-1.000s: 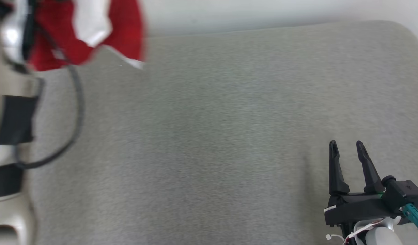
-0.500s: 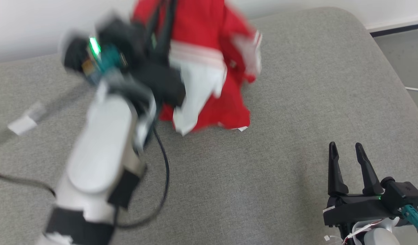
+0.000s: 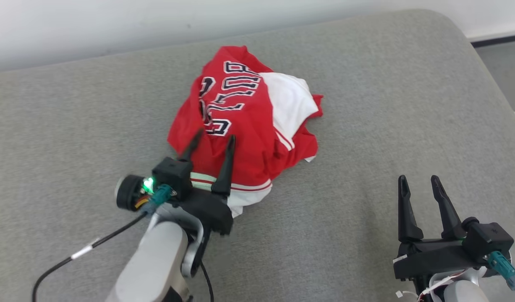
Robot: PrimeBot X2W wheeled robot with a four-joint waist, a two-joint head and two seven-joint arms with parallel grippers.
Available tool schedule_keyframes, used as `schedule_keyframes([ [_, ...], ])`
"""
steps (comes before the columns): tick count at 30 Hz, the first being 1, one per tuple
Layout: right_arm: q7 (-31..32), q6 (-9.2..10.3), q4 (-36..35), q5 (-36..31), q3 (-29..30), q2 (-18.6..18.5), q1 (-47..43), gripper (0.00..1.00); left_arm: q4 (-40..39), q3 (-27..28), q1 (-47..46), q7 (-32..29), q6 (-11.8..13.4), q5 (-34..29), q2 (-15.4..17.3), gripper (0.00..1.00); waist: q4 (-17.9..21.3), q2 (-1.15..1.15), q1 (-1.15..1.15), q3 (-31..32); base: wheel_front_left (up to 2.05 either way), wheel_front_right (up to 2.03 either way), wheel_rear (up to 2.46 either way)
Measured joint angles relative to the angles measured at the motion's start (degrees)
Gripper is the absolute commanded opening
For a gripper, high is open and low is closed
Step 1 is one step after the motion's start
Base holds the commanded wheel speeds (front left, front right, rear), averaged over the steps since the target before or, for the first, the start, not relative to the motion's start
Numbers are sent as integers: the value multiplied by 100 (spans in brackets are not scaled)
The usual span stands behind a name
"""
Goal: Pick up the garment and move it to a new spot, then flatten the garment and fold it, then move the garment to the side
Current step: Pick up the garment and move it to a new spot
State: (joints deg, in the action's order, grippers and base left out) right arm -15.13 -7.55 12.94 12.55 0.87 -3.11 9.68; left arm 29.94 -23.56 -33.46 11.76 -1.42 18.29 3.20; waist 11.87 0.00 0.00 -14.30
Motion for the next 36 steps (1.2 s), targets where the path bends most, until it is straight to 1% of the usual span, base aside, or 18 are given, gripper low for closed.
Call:
schedule_keyframes([
  [3, -1, 0, -29, -12, 1, -43, -37, 100, -180, 130, -83, 235, 40, -26, 76, 100, -112, 0, 0, 92, 0, 0, 0],
  [8, 0, 0, -67, -15, -43, -100, -170, 100, -726, 478, 115, 327, 130, -114, 371, 100, -347, 0, 0, 293, 0, 0, 0],
  [9, 0, 0, -97, -16, -68, -112, -210, 100, -1090, 706, 357, 328, 164, -158, 489, 100, -455, 0, 0, 373, 0, 0, 0],
  [11, 0, 0, -119, -23, -82, -133, -254, 100, -1439, 939, 665, 328, 176, -193, 595, 100, -561, 0, -1, 455, 0, 0, 0],
  [17, 0, 0, -160, -45, -129, -186, -333, 100, -2114, 1524, 1650, 328, 96, -286, 771, 100, -843, 0, 0, 684, 0, 0, 0],
  [23, -1, 0, -219, -49, -146, -227, -489, 100, -2637, 2007, 2465, 330, 33, -428, 688, 100, -1056, 0, -1, 873, 0, 0, 0],
  [24, -1, 0, -219, -49, -146, -227, -489, 100, -2637, 2007, 2465, 330, 33, -428, 688, 100, -1056, 0, -1, 873, 0, 0, 0],
  [25, -1, 0, -223, -49, -164, -242, -542, 100, -2722, 2123, 2695, 328, -11, -477, 625, 100, -1108, 0, 0, 927, 0, 0, 0],
  [28, -1, 0, -249, -48, -197, -278, -592, 100, -2807, 2268, 2994, 330, -98, -541, 493, 100, -1169, 0, -1, 995, 0, 0, 0],
  [29, -1, 0, -249, -48, -197, -278, -592, 100, -2807, 2268, 2994, 330, -98, -541, 493, 100, -1169, 0, -1, 995, 0, 0, 0],
  [31, 0, 0, -248, -47, -223, -305, -645, 100, -2828, 2385, 3187, 330, -200, -612, 387, 100, -1209, 0, -1, 1034, 0, 0, 0],
  [33, 0, 0, -255, -47, -235, -311, -645, 100, -2810, 2404, 3244, 328, -221, -647, 374, 100, -1218, 0, -1, 1040, 0, 0, 0],
  [36, 0, 0, -260, -45, -240, -318, -685, 100, -2792, 2519, 3344, 328, -293, -662, 236, 100, -1230, 0, -1, 1043, 0, 0, 0],
])
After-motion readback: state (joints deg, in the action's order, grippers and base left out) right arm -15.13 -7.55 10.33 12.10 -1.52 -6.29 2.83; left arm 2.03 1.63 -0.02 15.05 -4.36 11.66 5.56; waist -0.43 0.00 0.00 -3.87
